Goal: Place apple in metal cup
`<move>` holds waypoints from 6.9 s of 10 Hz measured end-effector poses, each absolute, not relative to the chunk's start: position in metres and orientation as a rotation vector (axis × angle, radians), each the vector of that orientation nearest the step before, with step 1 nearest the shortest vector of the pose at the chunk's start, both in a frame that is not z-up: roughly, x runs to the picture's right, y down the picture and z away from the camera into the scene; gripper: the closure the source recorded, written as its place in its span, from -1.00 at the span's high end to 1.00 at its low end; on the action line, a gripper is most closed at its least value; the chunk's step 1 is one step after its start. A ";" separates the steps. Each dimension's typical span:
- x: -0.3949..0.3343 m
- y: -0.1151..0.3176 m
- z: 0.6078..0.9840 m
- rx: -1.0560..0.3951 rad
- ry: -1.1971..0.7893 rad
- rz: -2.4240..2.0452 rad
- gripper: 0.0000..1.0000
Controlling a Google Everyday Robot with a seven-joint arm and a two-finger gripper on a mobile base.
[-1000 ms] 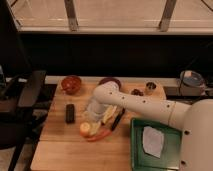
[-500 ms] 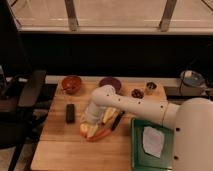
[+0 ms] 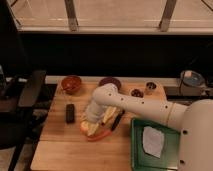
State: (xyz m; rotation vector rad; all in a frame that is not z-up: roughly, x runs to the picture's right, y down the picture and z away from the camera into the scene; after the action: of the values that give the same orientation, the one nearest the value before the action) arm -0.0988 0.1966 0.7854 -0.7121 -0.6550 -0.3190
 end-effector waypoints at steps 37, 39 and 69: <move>0.189 -0.054 0.761 -0.373 -0.311 0.235 -1.00; 0.218 -0.066 0.764 -0.366 -0.271 0.279 -1.00; 0.342 -0.067 0.902 -0.237 -0.275 0.600 0.06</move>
State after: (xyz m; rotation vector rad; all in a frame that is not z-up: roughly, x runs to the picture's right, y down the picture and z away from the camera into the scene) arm 0.3418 -0.0671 0.9016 -0.2375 -0.2748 0.5999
